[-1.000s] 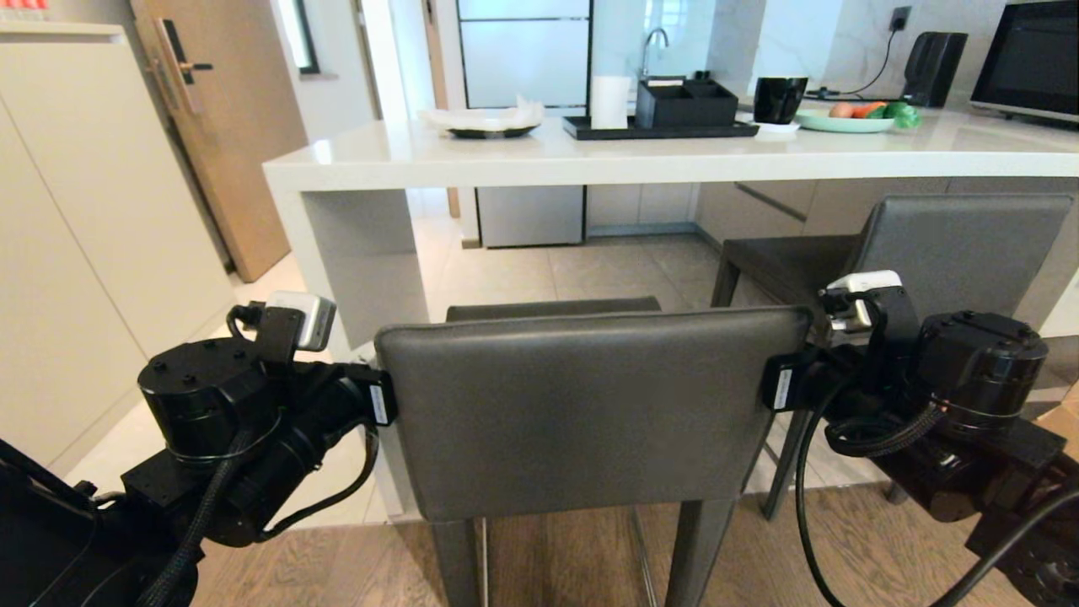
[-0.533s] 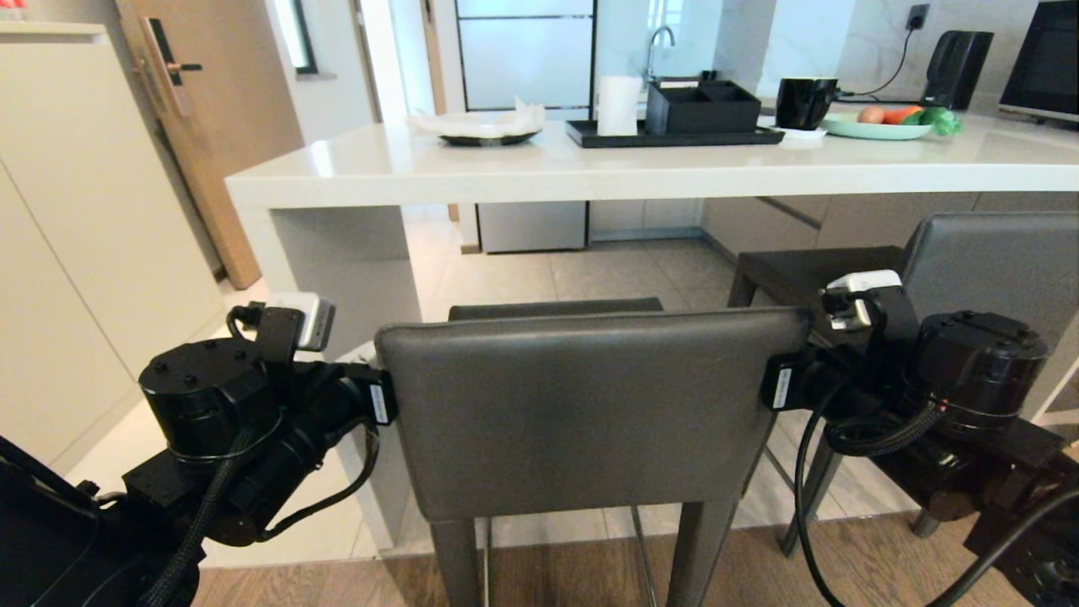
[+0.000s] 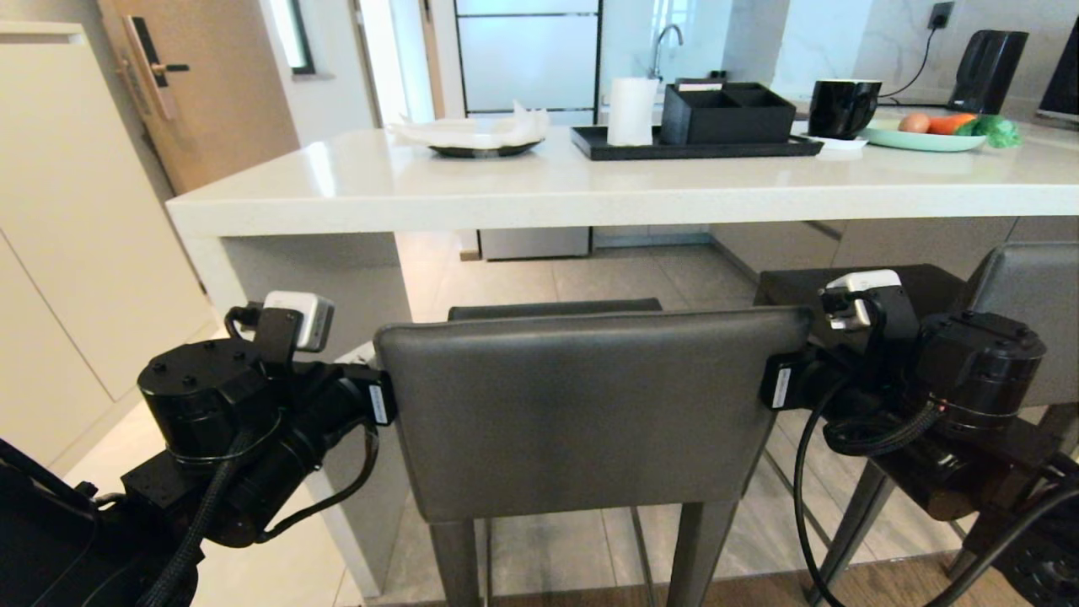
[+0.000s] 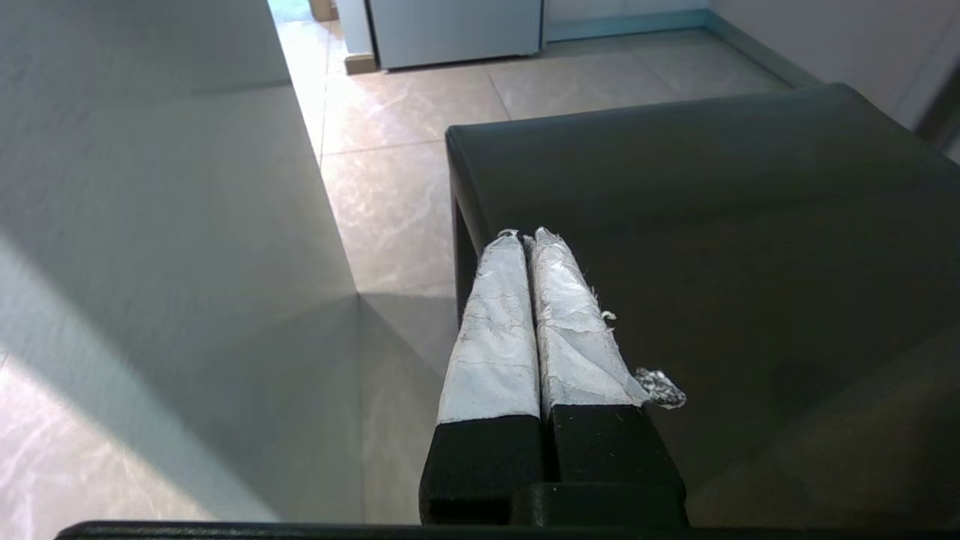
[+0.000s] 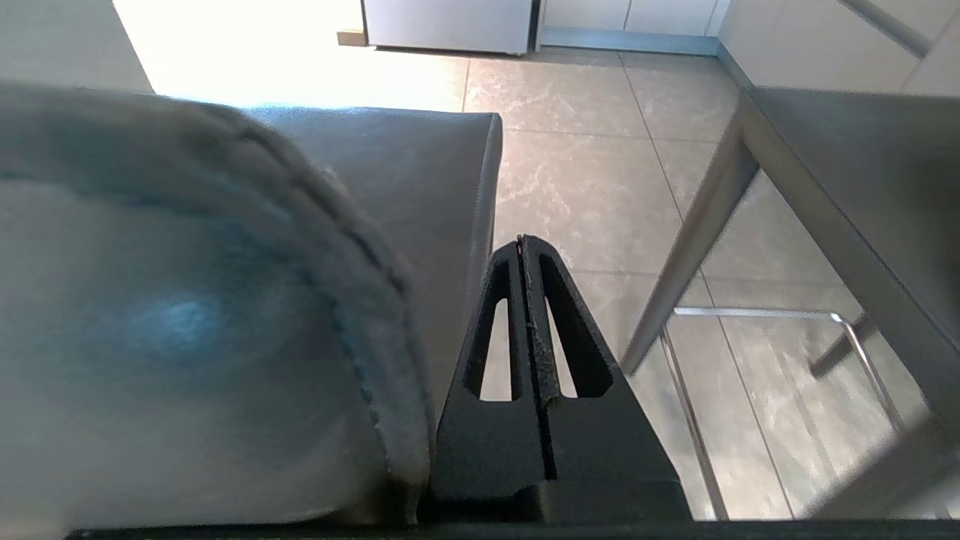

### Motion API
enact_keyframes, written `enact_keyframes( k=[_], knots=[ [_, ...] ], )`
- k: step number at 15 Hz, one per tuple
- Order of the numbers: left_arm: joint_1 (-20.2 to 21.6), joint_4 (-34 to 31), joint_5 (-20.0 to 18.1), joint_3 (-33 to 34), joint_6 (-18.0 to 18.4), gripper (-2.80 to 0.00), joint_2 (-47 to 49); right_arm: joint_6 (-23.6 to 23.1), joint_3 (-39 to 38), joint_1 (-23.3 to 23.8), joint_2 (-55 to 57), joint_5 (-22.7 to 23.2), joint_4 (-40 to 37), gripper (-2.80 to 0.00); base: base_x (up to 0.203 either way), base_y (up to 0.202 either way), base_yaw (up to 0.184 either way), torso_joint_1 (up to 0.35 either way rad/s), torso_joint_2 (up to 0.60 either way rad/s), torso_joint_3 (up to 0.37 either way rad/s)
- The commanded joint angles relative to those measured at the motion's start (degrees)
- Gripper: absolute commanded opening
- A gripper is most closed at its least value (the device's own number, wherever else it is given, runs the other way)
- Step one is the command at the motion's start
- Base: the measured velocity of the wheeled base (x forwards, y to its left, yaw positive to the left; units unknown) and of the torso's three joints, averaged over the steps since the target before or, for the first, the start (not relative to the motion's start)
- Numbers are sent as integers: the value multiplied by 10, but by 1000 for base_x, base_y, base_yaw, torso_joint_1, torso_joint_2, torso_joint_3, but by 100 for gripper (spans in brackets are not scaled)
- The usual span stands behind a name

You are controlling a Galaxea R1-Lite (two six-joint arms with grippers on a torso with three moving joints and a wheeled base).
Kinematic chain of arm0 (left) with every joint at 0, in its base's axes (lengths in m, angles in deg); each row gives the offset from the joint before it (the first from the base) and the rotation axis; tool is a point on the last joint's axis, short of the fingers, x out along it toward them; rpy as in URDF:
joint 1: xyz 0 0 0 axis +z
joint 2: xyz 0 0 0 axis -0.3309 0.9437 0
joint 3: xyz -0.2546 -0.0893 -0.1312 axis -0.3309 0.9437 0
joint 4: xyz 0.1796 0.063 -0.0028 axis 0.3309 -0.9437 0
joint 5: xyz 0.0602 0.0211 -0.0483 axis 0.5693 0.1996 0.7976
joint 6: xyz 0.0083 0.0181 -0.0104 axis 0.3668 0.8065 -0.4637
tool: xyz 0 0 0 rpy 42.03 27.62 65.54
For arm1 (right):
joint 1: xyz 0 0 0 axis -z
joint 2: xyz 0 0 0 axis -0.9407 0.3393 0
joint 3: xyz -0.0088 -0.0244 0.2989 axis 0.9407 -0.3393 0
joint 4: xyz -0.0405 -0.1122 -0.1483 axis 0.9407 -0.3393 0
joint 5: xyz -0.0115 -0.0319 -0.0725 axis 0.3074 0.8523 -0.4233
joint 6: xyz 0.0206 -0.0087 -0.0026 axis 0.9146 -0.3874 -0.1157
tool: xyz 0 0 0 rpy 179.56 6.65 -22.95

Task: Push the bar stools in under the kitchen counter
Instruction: Push the gray chair back under the dining table

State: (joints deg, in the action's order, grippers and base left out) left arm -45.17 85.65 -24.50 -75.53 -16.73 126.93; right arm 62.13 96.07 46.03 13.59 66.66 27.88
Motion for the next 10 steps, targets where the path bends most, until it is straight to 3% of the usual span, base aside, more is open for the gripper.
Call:
enact_keyframes(
  k=[1, 10],
  knots=[
    [0, 4, 1, 0, 0, -280, 1, 0, -2, 0, 2, -1, 3, -280, 190, 0, 0, -1, 1, 2],
    [1, 5, 3, 1, -1, -280, 0, -2, -19, -1, -3, -7, 27, -280, 186, 0, 2, 2, 3, 3]
  ],
)
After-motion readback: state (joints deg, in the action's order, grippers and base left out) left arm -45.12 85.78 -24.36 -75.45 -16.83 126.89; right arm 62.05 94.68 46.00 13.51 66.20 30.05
